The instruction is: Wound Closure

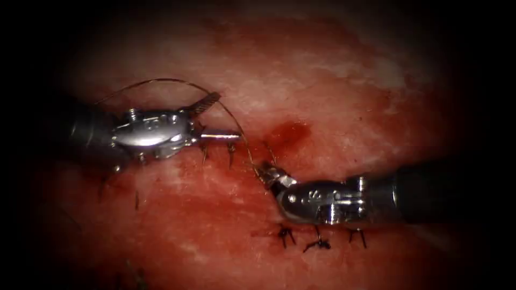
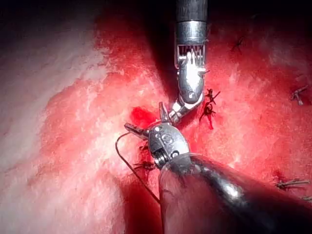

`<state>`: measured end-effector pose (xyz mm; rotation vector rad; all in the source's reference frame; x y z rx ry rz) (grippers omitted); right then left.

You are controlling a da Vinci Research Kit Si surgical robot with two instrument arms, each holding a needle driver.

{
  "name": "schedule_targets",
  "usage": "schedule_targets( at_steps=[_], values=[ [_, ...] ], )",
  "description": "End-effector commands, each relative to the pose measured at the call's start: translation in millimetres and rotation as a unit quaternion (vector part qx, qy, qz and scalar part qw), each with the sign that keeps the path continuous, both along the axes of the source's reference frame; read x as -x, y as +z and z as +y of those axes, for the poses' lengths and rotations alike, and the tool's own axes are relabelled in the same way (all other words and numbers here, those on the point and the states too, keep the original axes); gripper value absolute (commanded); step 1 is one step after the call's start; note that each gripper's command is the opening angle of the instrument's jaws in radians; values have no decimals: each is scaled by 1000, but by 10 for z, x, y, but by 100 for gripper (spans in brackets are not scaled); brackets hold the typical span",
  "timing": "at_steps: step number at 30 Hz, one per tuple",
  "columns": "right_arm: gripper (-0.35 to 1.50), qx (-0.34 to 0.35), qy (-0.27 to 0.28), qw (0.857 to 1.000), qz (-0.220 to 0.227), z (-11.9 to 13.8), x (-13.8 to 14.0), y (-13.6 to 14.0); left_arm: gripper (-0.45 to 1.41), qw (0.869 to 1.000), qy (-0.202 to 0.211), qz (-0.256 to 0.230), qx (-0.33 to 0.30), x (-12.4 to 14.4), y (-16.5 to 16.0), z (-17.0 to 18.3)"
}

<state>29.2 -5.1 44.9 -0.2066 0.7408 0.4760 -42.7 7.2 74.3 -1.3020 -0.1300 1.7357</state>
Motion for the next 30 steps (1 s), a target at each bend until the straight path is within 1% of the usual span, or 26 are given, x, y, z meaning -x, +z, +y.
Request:
schedule_targets(
  at_steps=[1,2,6,7,8,12,14,18,23,25,28,30],
  values=[
    [-35,-1,-2,1000,2,-9,-5,4,52,1000,-2,-4,-7,4,8,-9],
    [-35,-1,-2,1000,2,-9,-5,4,47,1000,-2,-3,-7,3,12,-15],
    [-35,-1,-2,1000,2,-9,-6,4,41,1000,10,0,-15,2,11,-25],
    [-35,-1,-2,1000,2,-9,-6,4,32,1000,12,1,-17,0,10,-26],
    [-35,-1,-2,1000,2,-9,-6,4,31,1000,13,2,-18,0,10,-26],
    [-35,-2,-2,1000,2,-9,-6,3,31,1000,19,7,-22,-4,16,-21],
    [-35,-2,-2,1000,2,-9,-7,3,37,1000,14,10,-23,-6,23,-17],
    [-35,-2,-3,1000,3,-10,-8,3,44,1000,6,7,-29,-10,44,-9],
    [-35,-2,-3,1000,3,-10,-10,3,42,999,-7,-5,-50,-10,62,-4],
    [-35,-2,-3,1000,3,-10,-10,3,42,998,-12,-8,-57,-7,63,-2],
    [-35,-2,-3,1000,3,-10,-11,3,42,998,-9,-15,-65,0,61,0],
    [-35,-2,-3,1000,3,-10,-10,3,36,998,-9,-25,-65,4,58,1]
  ],
)
